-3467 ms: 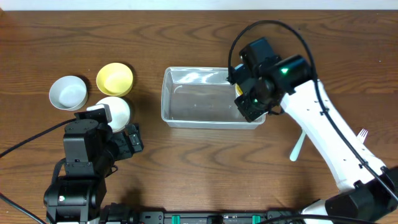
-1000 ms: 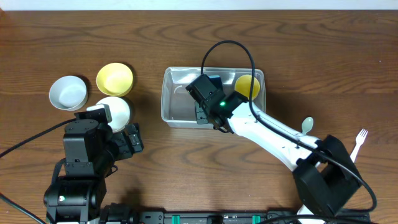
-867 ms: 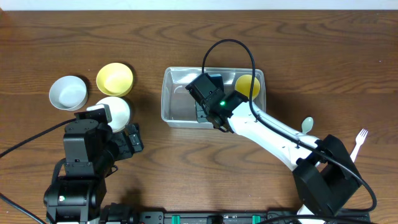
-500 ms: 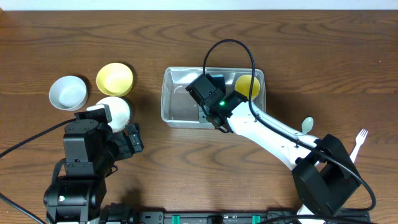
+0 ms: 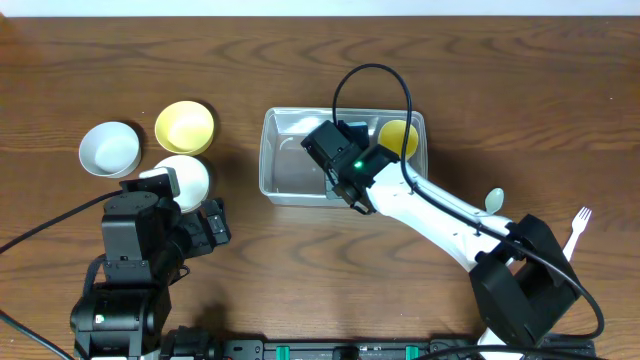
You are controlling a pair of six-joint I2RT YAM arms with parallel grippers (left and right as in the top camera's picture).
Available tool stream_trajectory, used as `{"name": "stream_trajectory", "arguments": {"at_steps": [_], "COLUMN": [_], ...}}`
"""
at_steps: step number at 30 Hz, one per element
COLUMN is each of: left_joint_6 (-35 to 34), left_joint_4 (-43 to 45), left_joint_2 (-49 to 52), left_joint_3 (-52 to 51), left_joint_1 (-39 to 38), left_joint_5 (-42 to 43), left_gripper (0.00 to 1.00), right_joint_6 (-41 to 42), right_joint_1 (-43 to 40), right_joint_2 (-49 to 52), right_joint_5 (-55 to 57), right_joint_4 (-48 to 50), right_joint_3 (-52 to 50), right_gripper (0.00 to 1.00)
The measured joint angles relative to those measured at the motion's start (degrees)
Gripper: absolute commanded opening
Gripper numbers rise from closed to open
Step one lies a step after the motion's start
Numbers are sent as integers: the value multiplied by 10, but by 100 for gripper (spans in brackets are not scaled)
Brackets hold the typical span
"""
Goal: Pack container
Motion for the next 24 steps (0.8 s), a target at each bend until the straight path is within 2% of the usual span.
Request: {"name": "stream_trajectory", "arguments": {"at_steps": [24], "left_joint_6": [0], "left_joint_4": [0], "left_joint_2": [0], "left_joint_3": [0], "left_joint_1": [0], "left_joint_5": [0], "left_gripper": [98], "right_joint_6": [35], "right_joint_1": [-4], "right_joint_2": [0], "right_joint_5": [29], "right_joint_4": [-31], "right_joint_3": [0], "right_gripper": [33]}}
